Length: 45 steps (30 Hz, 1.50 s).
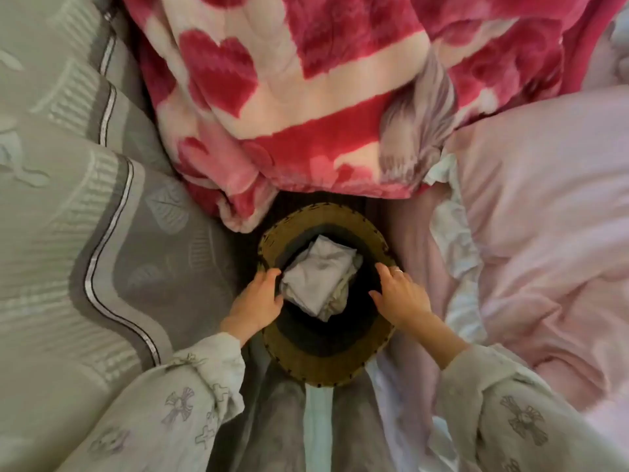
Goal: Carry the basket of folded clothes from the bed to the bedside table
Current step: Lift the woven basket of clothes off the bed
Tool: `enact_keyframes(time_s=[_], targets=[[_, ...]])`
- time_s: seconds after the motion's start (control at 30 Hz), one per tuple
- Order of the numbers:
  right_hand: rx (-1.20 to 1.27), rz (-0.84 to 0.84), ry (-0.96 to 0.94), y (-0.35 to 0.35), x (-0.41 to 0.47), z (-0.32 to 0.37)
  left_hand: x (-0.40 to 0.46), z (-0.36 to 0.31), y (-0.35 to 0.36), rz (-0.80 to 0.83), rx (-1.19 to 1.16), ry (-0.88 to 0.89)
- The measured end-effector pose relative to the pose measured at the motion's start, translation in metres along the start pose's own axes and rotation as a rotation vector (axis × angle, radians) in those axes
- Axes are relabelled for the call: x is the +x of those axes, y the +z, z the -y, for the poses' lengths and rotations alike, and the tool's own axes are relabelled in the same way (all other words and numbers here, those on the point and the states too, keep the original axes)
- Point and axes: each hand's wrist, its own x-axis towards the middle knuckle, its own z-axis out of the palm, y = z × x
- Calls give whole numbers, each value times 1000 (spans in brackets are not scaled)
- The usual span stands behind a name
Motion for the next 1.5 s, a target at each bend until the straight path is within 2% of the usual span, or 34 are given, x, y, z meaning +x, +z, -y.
enact_keyframes(time_s=[0.2,0.3,0.37,0.5,0.67,0.77,0.83,1.17,1.3,1.5], targets=[[397,11,341,30,29,-23,26,25,28,-6,-275,-286],[569,22,436,43,41,-26,39,29,33,24,-415,-421],[639,28,492,52,49,-27,49,33,37,75,-487,-467],[790,60,589,62,56,-29,56,29,44,175,-681,-444],[940,112,664,67,55,-37,55,32,44,110,-705,-569],[1023,26,651,61,53,-37,54,25,34,-24,-785,-608],[1046,18,626,47,50,-33,55,13,22,-87,-759,-588],[945,55,466,-26,-17,-17,-29,-32,-19,-193,-676,-509],[881,12,410,-59,-58,-11,-76,-54,-35,-242,-657,-472],[978,-115,350,-105,-127,-12,-143,-96,-79,-293,-632,-295]])
